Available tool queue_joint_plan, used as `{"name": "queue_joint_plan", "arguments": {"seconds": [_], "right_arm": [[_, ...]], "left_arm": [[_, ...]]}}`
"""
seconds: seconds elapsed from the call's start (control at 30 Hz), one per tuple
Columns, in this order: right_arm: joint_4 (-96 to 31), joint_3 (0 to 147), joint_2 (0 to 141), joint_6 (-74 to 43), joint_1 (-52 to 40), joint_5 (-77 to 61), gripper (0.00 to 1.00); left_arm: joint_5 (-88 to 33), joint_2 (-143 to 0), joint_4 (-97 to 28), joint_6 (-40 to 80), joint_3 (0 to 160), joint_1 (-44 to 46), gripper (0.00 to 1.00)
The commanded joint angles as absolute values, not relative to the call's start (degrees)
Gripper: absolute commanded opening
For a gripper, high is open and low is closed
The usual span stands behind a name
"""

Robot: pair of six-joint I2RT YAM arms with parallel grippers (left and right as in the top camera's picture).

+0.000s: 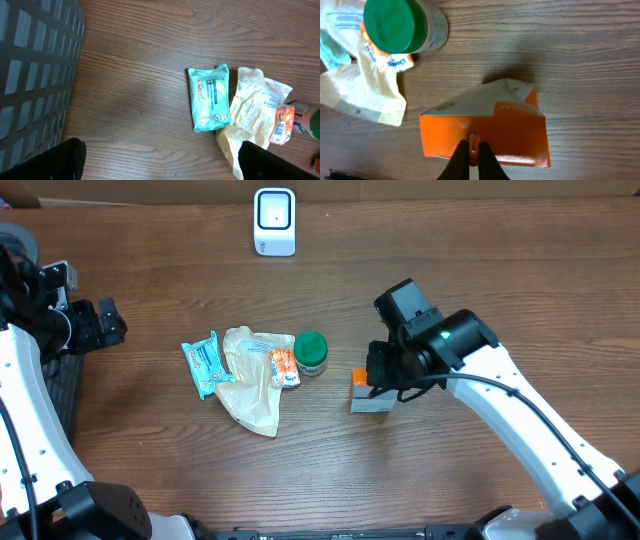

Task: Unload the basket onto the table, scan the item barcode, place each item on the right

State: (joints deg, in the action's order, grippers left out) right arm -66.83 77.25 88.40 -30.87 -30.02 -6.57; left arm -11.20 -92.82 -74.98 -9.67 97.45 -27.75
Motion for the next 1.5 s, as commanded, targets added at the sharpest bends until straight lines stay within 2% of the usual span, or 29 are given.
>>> {"name": "queue_joint_plan", "arguments": {"seconds": [0.0,0.13,0.3,0.4,0.77,0.93,1.47], "right_arm": [[-63.5,78.0,92.1,-33.0,-29.8,-5.2,0.04],[-57.3,78.0,96.9,-32.8,-29.8,-1.9,0.06],[-49.3,78.0,100.4,-32.5,-28.6,1.7,0.35],[-48.1,78.8,100.3,-31.9,-26.4,1.2,0.38],[-62.3,83.3,100.6,-15.1,-14.2,-20.3,0.47],[-67.6,79.8,101.3,-11.6,-12.4,-23.5,0.61],[-54.6,63.0,101.8,-8.6,-12.4,-32.4,0.61]], "left_arm": [[-11.9,-92.5,-74.9,-11.2,97.4,-27.4,1.00],[-11.8,-92.5,-74.9,-11.2,97.4,-27.4,1.00],[-11.8,-92.5,-74.9,-11.2,97.4,-27.4,0.99],[-11.8,-92.5,-74.9,-11.2,97.4,-27.4,1.00],[-11.9,-92.5,-74.9,-11.2,97.4,-27.4,1.00],[-11.9,-92.5,-74.9,-11.2,97.4,-27.4,1.00],[-11.9,-92.5,-74.9,-11.2,97.4,-27.4,0.99]]}}
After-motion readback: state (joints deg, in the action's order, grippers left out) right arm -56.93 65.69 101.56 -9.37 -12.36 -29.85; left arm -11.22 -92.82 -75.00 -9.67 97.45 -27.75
